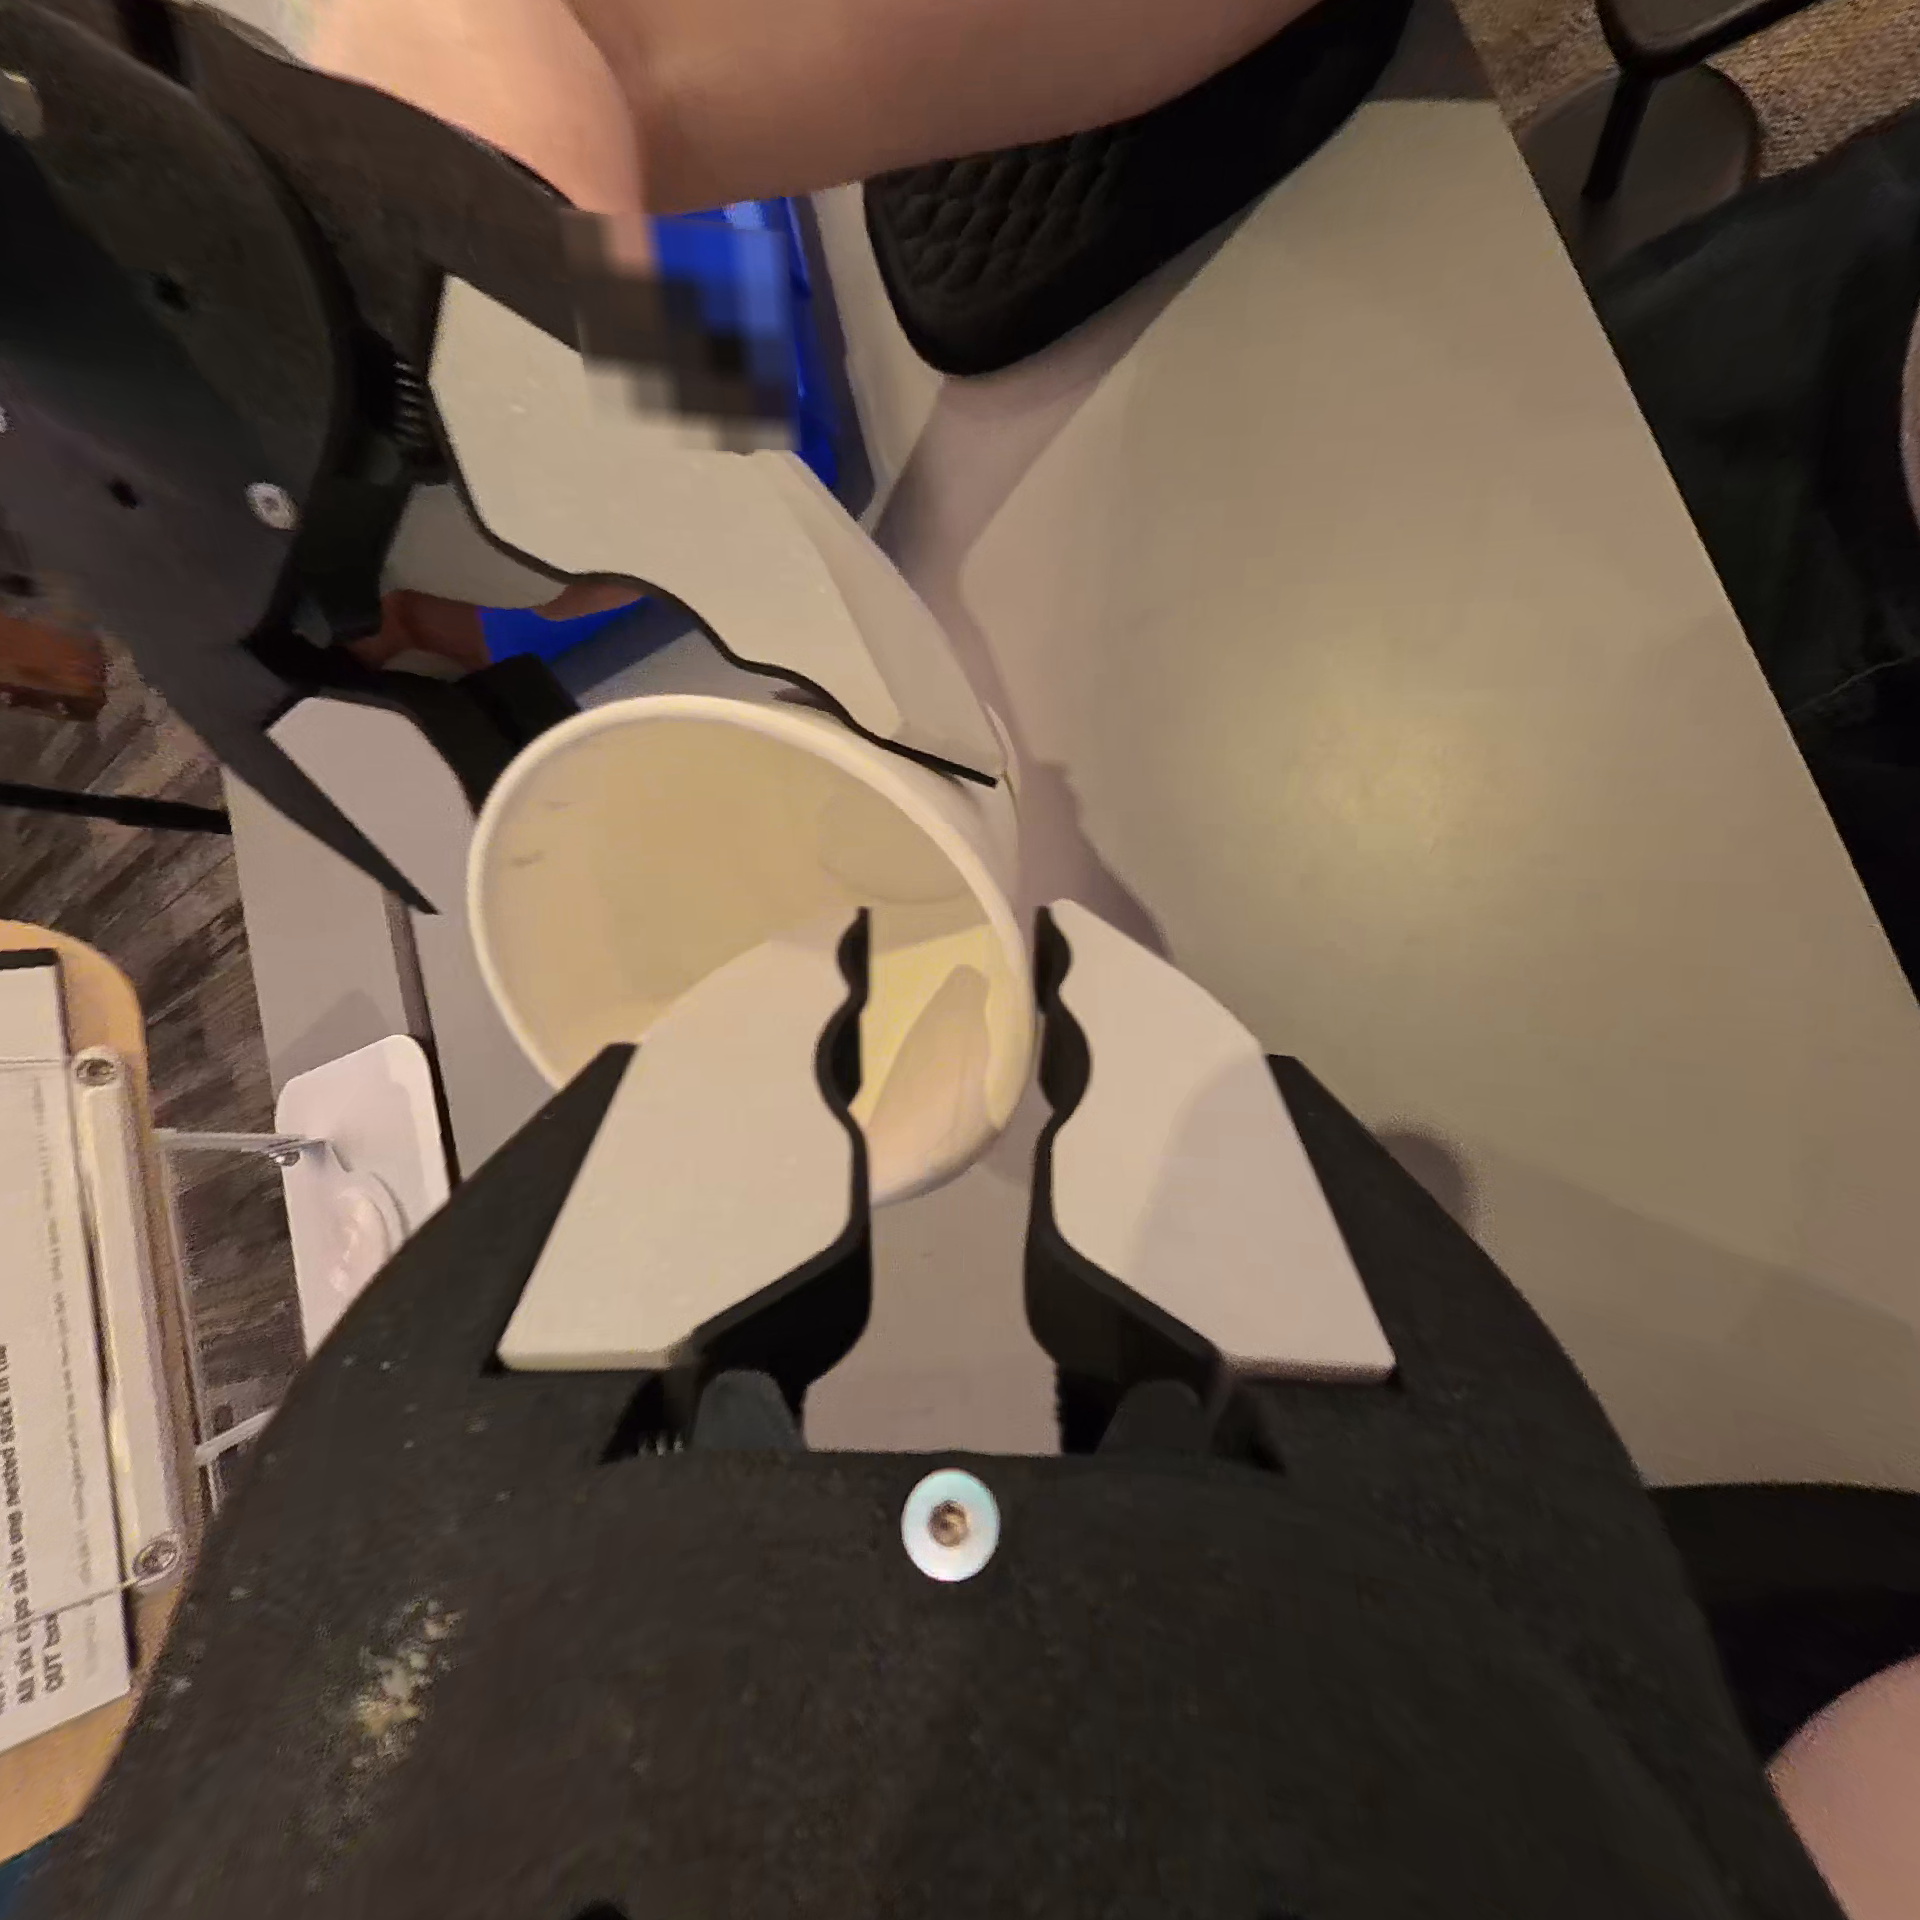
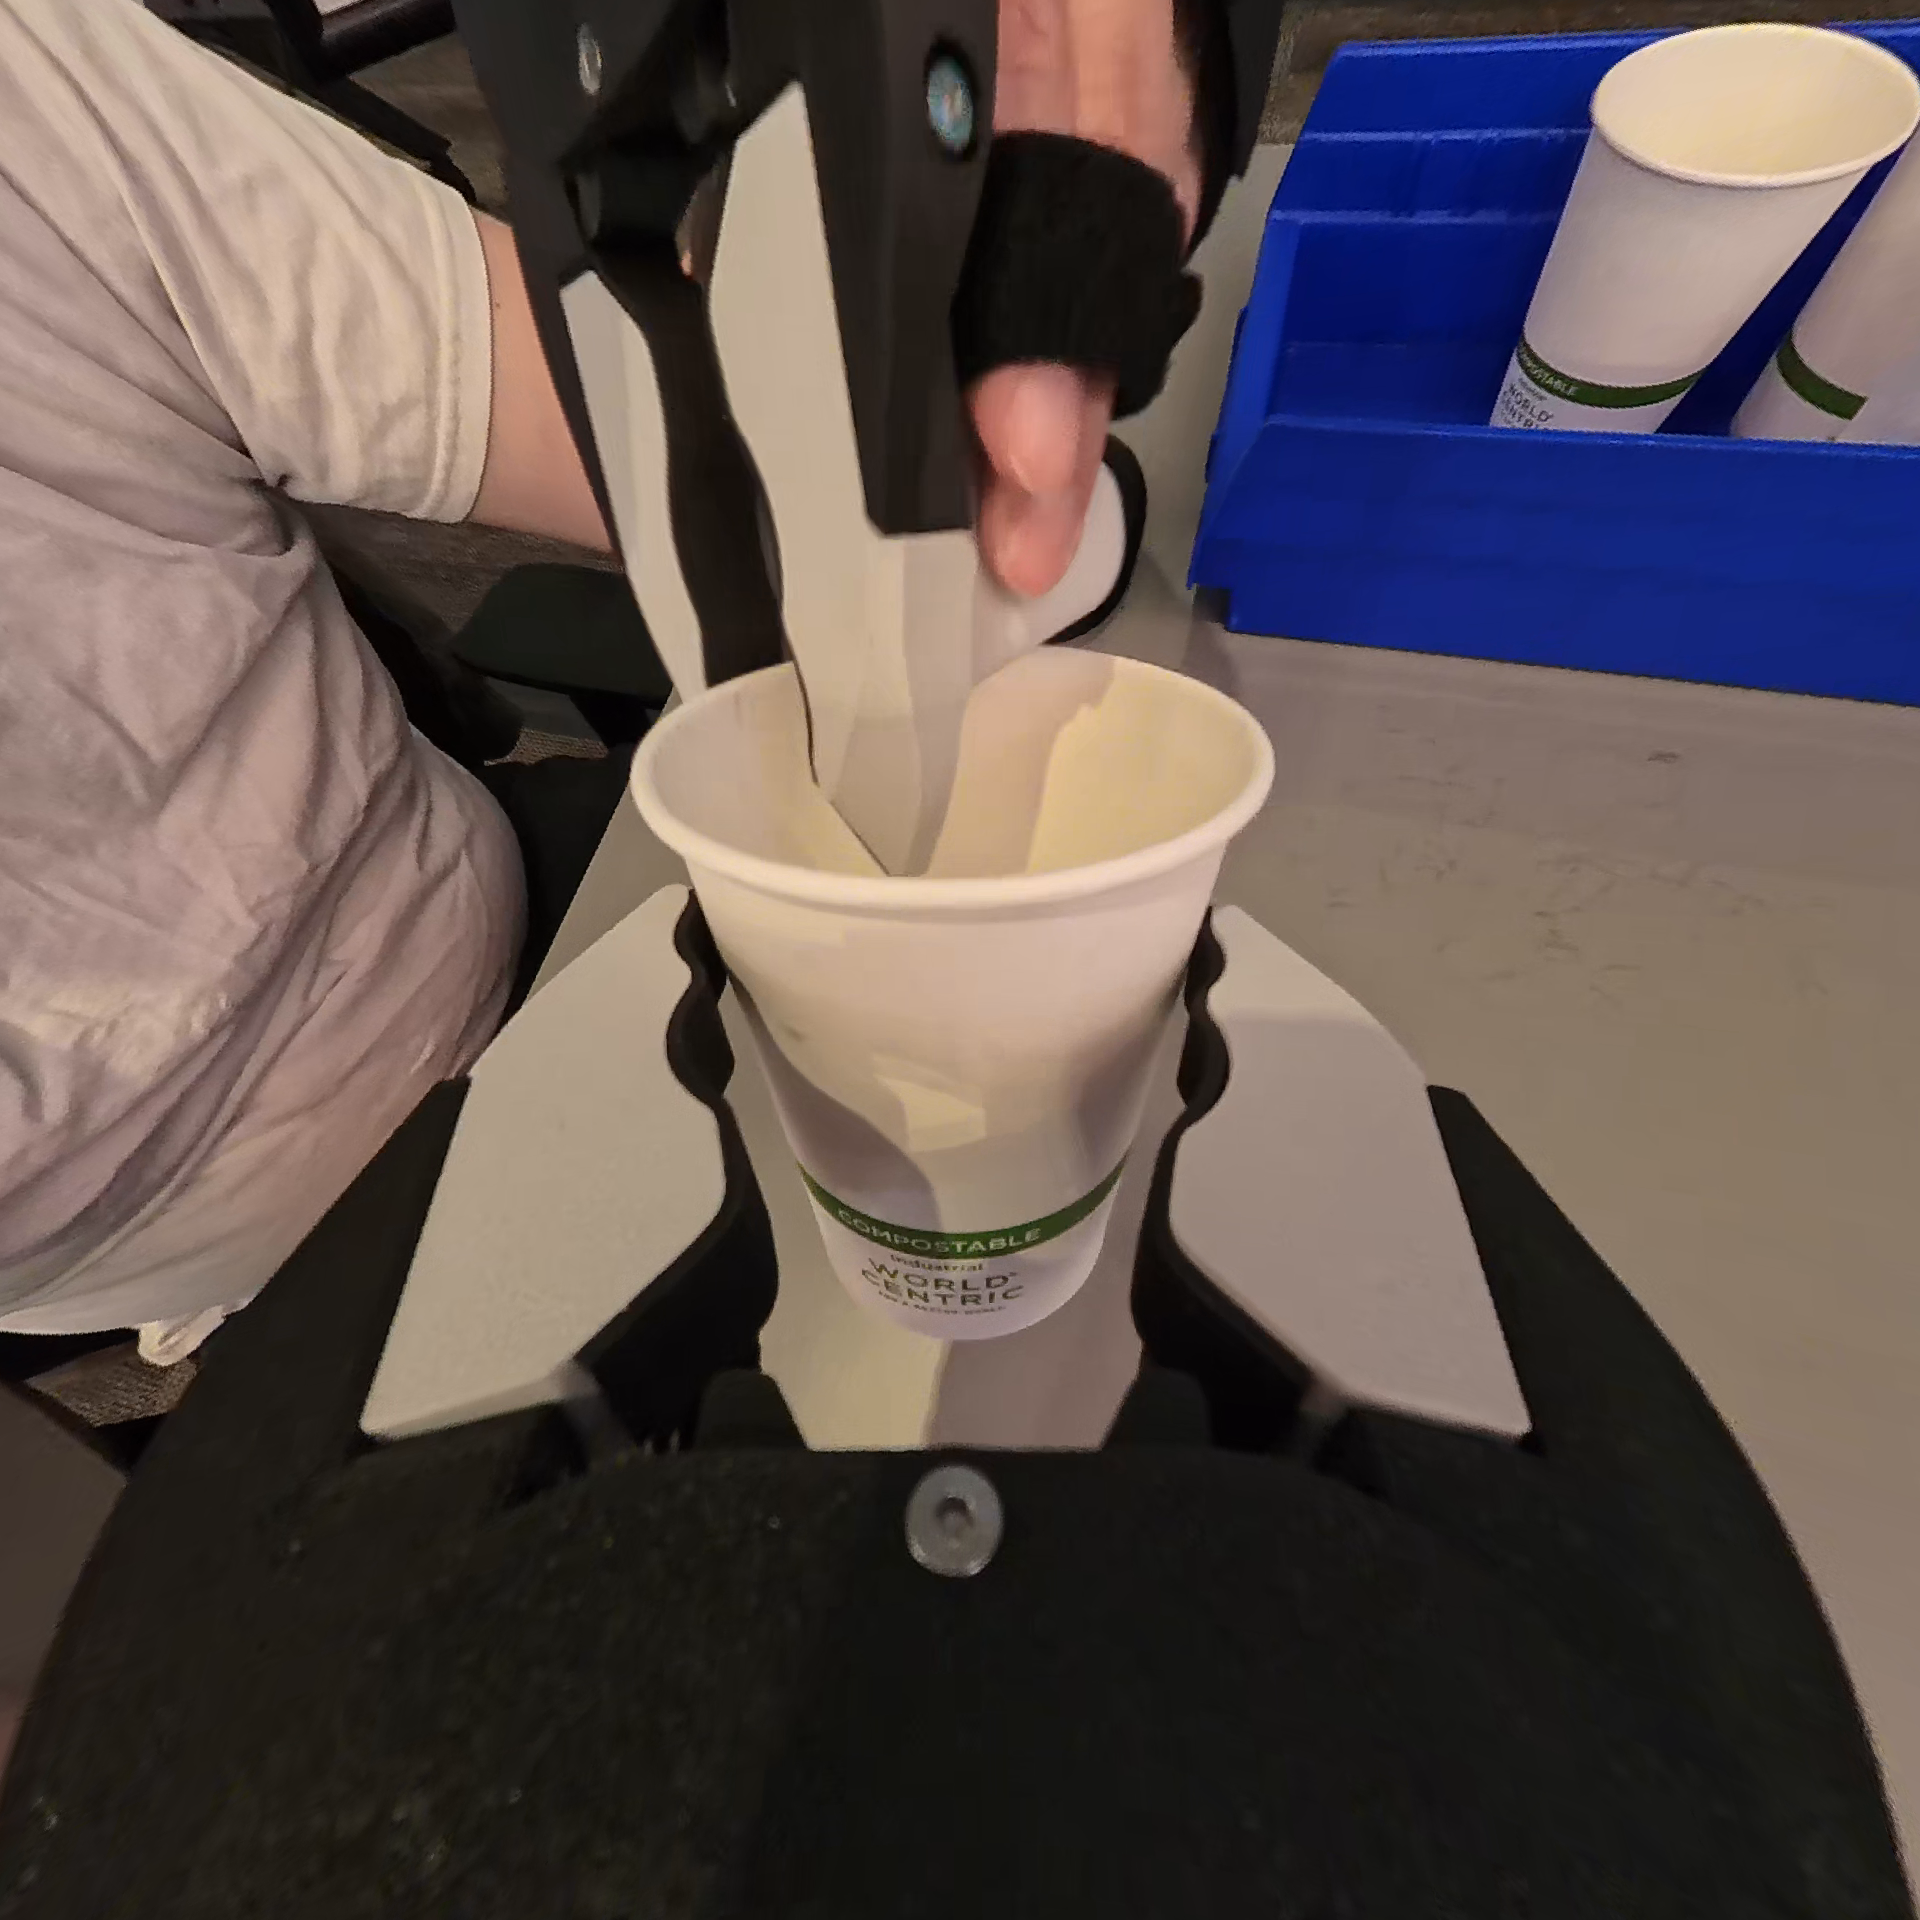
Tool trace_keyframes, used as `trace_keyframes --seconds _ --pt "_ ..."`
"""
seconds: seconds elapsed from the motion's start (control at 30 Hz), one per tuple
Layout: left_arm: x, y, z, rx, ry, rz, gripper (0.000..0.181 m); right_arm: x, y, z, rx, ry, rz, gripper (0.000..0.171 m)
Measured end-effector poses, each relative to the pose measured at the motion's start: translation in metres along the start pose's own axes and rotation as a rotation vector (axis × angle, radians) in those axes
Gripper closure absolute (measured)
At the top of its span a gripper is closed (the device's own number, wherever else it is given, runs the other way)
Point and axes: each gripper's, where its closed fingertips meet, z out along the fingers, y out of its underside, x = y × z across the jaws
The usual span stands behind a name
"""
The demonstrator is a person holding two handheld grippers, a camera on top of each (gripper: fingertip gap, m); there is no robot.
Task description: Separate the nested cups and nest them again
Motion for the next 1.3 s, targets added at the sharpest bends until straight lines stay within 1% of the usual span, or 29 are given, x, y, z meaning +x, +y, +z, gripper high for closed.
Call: trace_keyframes --seconds 0.03,0.17,0.23,0.3,0.33,0.4,0.43,0.5,0.53,0.57,0.6,0.63,0.67,0.77,0.93,1.3 --pt "-0.003 0.0 -0.002 0.008 -0.02 -0.007 0.141 0.001 0.0 0.0 0.003 0.002 0.004 0.086" --pt "-0.022 0.0 -0.024 0.042 -0.146 -0.036 0.119 0.01 0.0 -0.006 0.027 0.033 0.023 0.087" --pt "-0.032 0.0 -0.043 0.088 -0.208 -0.077 0.116 0.018 -0.002 -0.019 0.062 0.069 0.039 0.087" --pt "-0.039 0.001 -0.061 0.13 -0.258 -0.132 0.12 0.03 -0.002 -0.043 0.097 0.144 0.056 0.087" --pt "-0.042 0.003 -0.067 0.137 -0.275 -0.153 0.124 0.036 -0.002 -0.062 0.124 0.202 0.061 0.087" --pt "-0.046 0.006 -0.073 0.138 -0.308 -0.169 0.124 0.055 -0.002 -0.117 0.219 0.388 0.093 0.087" --pt "-0.047 0.007 -0.073 0.133 -0.316 -0.169 0.124 0.069 0.004 -0.155 0.271 0.546 0.132 0.087" --pt "-0.047 0.007 -0.071 0.118 -0.318 -0.158 0.124 0.096 0.03 -0.241 0.379 0.927 0.202 0.087" --pt "-0.047 0.007 -0.068 0.109 -0.318 -0.149 0.124 0.101 0.046 -0.278 0.453 1.066 0.248 0.087" --pt "-0.046 0.007 -0.066 0.098 -0.316 -0.142 0.124 0.103 0.06 -0.306 0.537 1.146 0.28 0.087" --pt "-0.046 0.007 -0.062 0.088 -0.311 -0.135 0.123 0.103 0.071 -0.325 0.626 1.181 0.293 0.087" --pt "-0.045 0.007 -0.059 0.08 -0.304 -0.131 0.123 0.105 0.084 -0.336 0.679 1.199 0.325 0.088" --pt "-0.045 0.008 -0.056 0.073 -0.3 -0.129 0.123 0.11 0.099 -0.342 0.69 1.221 0.362 0.087" --pt "-0.046 0.01 -0.05 0.048 -0.295 -0.128 0.123 0.123 0.132 -0.355 0.686 1.336 0.388 0.087" --pt "-0.045 0.012 -0.044 0.02 -0.288 -0.118 0.124 0.138 0.168 -0.347 0.614 1.349 0.48 0.086" --pt "-0.049 0.015 -0.047 0.014 -0.31 -0.13 0.122 0.141 0.201 -0.322 0.348 1.252 0.601 0.085"
